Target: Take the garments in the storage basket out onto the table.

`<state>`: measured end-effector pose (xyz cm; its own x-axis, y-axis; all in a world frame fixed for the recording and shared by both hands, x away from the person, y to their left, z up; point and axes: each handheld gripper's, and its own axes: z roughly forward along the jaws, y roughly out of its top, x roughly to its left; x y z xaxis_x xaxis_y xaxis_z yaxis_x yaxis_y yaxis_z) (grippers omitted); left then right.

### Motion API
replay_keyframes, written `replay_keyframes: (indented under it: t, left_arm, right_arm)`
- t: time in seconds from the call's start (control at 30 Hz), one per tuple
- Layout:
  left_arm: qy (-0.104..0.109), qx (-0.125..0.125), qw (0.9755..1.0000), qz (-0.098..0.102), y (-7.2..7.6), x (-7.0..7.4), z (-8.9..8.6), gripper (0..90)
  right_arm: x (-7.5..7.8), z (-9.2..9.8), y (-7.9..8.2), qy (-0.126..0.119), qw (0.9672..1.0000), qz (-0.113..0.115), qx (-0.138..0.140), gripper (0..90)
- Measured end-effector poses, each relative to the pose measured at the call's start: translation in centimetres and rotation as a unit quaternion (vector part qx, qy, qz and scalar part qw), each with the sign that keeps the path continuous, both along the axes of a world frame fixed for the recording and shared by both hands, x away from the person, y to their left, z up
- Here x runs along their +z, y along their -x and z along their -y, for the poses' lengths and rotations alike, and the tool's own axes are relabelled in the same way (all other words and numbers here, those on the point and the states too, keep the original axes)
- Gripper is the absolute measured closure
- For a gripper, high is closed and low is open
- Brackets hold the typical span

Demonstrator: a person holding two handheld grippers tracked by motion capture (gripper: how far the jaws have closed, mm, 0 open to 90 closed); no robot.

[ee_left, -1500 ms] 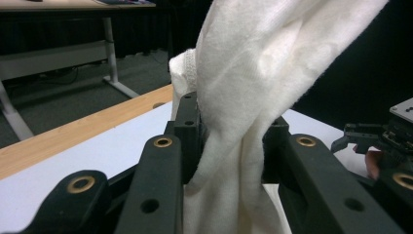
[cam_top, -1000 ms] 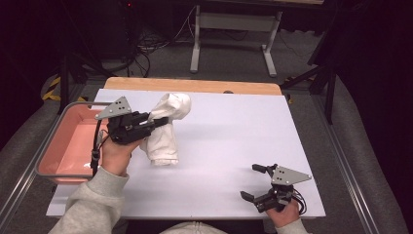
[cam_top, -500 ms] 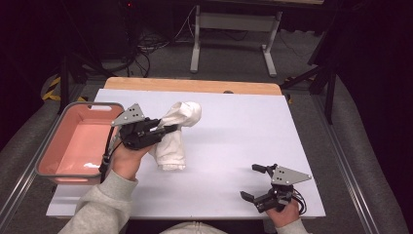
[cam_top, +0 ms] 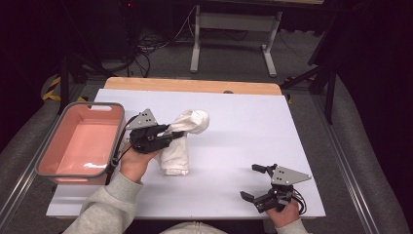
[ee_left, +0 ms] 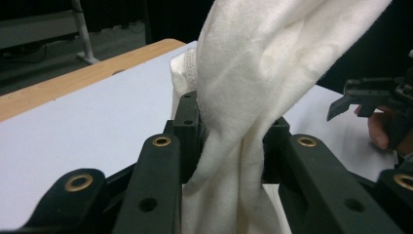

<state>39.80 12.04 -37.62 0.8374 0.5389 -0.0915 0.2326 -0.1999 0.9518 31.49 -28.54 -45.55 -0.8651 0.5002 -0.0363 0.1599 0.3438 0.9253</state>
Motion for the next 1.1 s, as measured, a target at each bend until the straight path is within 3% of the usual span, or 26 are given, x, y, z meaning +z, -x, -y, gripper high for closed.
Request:
replay_keyframes:
  t: [0.4, 0.63, 1.1]
  left_arm:
    - [-0.023, -0.006, 0.9997, -0.011, -0.7, -1.0, 1.1, 69.7]
    - [-0.033, -0.014, 0.999, -0.027, -1.2, -1.8, 2.0, 69.6]
    - [-0.059, -0.014, 0.9977, -0.032, -2.1, -3.2, 4.3, 68.7]
  right_arm:
    - [0.0, 0.0, 0.0, -0.001, 1.0, -0.002, 0.0, 0.8]
    - [-0.1, 0.0, 0.0, -0.002, 1.0, -0.003, 0.0, 0.8]
    - [-0.1, 0.0, -0.1, -0.002, 1.0, -0.004, 0.001, 0.8]
